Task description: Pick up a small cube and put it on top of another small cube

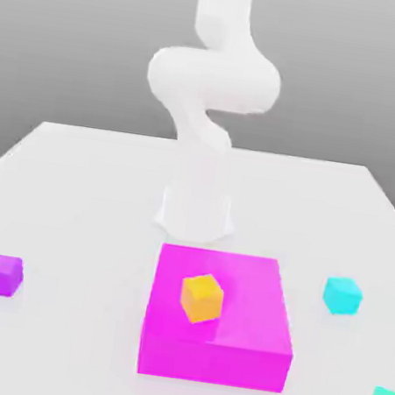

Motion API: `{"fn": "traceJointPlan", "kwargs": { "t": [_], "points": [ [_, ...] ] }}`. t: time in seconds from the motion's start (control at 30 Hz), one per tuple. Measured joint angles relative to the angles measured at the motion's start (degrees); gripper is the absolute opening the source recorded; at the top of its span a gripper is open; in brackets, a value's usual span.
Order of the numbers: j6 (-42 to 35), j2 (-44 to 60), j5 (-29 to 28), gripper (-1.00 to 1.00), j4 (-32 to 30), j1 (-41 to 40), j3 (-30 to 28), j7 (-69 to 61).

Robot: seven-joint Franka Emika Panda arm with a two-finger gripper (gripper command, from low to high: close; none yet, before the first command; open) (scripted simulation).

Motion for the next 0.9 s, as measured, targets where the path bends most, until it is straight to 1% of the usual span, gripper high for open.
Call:
{"fn": "traceJointPlan", "kwargs": {
  "t": [0.53,0.67,0.9],
  "points": [
    [9.2,33.6,-2.4,0.00,1.8,10.0,6.0,-16.2],
    [11.5,41.9,-3.7,0.00,2.3,13.4,7.6,-19.7],
    [15.4,56.6,-7.0,0.00,3.1,16.8,10.0,-25.2]
  ]
}}
